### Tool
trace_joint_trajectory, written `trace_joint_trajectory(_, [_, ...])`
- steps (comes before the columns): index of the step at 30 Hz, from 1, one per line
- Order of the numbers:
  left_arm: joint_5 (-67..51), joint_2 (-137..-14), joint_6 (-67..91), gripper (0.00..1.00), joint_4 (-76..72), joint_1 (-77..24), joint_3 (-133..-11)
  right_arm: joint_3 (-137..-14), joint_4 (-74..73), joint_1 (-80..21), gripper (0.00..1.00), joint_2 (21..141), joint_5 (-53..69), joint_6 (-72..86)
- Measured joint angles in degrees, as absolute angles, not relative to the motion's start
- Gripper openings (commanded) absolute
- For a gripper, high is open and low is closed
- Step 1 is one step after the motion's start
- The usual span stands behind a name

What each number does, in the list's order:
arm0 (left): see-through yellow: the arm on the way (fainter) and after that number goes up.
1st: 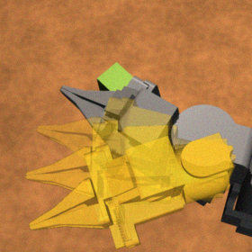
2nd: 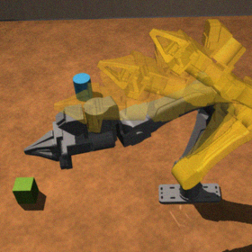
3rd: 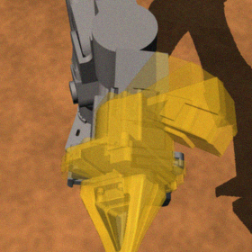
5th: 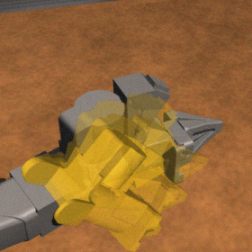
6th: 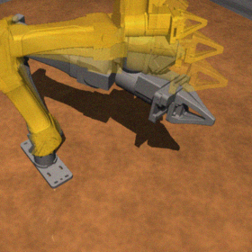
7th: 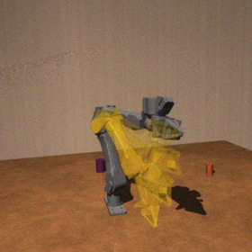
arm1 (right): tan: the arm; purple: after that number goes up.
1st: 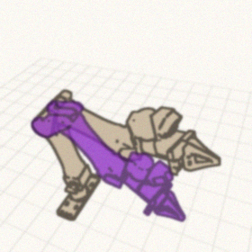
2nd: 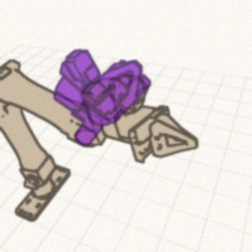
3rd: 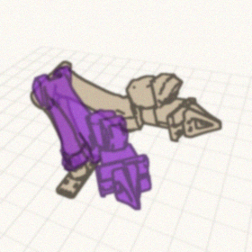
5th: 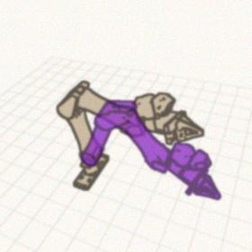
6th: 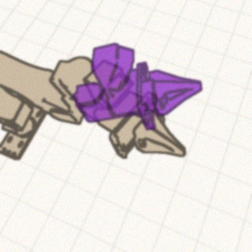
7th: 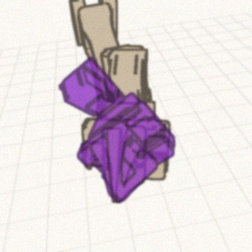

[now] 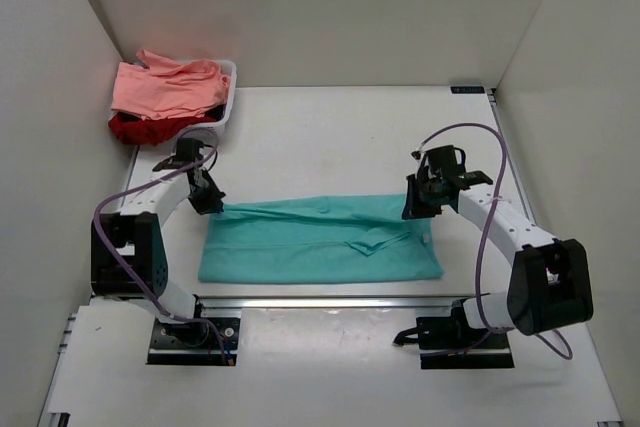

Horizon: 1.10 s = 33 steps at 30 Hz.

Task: Fold and stack the t-shirts
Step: Fold the other side of the tshirt into a rectangle

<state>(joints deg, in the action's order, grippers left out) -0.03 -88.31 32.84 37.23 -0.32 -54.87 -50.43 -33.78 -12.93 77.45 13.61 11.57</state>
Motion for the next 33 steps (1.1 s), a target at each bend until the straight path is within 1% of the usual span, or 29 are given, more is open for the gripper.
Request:
trace_joint_trajectory(7, [-0.1,-83.0,32.7,0.02,37.2,-0.4,-51.0,-46.9,-33.9,-12.9,0.0,73.4,13.8,11.8])
trace_joint_trajectory(13, [0.1,-80.5,32.9,0.04,37.3,-0.4,-47.6,-44.8,-34.1,-13.2,0.0,69.8,14.2,12.1])
trace_joint_trajectory(15, [0.3,-80.1,33.1,0.06,37.5,-0.6,-47.2,-43.4,-34.2,-13.3,0.0,68.1,14.4,12.3])
trace_joint_trajectory(16, [0.4,-79.8,33.2,0.13,37.4,-0.6,-47.0,-42.6,-34.5,-13.4,0.0,67.0,14.6,12.4])
trace_joint_trajectory(18, [0.6,-79.0,33.5,0.36,37.4,-0.6,-46.2,-41.3,-35.0,-13.4,0.0,65.6,15.3,12.7])
trace_joint_trajectory(19, [0.6,-78.6,33.5,0.37,37.5,-0.6,-45.9,-40.6,-35.3,-13.5,0.0,64.7,15.7,13.0])
trace_joint_trajectory(20, [0.7,-78.2,34.0,0.42,37.7,-0.5,-45.6,-39.8,-35.7,-13.6,0.01,63.9,15.8,13.4])
trace_joint_trajectory(21, [0.7,-77.8,34.3,0.49,38.0,-0.5,-45.5,-39.3,-36.4,-14.0,0.07,63.1,15.9,13.8])
trace_joint_trajectory(23, [0.7,-76.9,34.8,0.56,38.4,-0.5,-45.6,-39.0,-38.4,-15.4,0.33,62.1,15.9,15.2])
trace_joint_trajectory(24, [0.8,-76.4,35.1,0.58,38.6,-0.5,-46.0,-39.0,-39.2,-16.2,0.42,61.7,15.9,16.0])
trace_joint_trajectory(25, [0.8,-76.2,35.5,0.58,38.8,-0.5,-46.6,-39.0,-39.9,-16.6,0.47,61.3,15.8,16.7])
trace_joint_trajectory(26, [0.9,-76.2,35.9,0.58,39.2,-0.7,-47.9,-39.0,-40.6,-16.8,0.55,60.9,15.8,17.1])
trace_joint_trajectory(27, [1.0,-76.3,36.1,0.56,39.1,-1.0,-48.9,-39.2,-41.4,-16.8,0.58,60.6,15.7,17.9])
trace_joint_trajectory(28, [0.9,-76.4,36.4,0.52,38.9,-1.4,-50.5,-39.7,-42.4,-16.8,0.58,60.5,15.0,18.5])
trace_joint_trajectory(30, [1.1,-76.7,36.9,0.5,38.1,-2.6,-52.8,-41.0,-43.4,-16.5,0.55,61.1,13.6,19.4])
trace_joint_trajectory(33, [1.3,-78.5,36.9,0.49,36.8,-5.1,-54.7,-42.9,-42.7,-16.4,0.53,63.5,11.9,20.6])
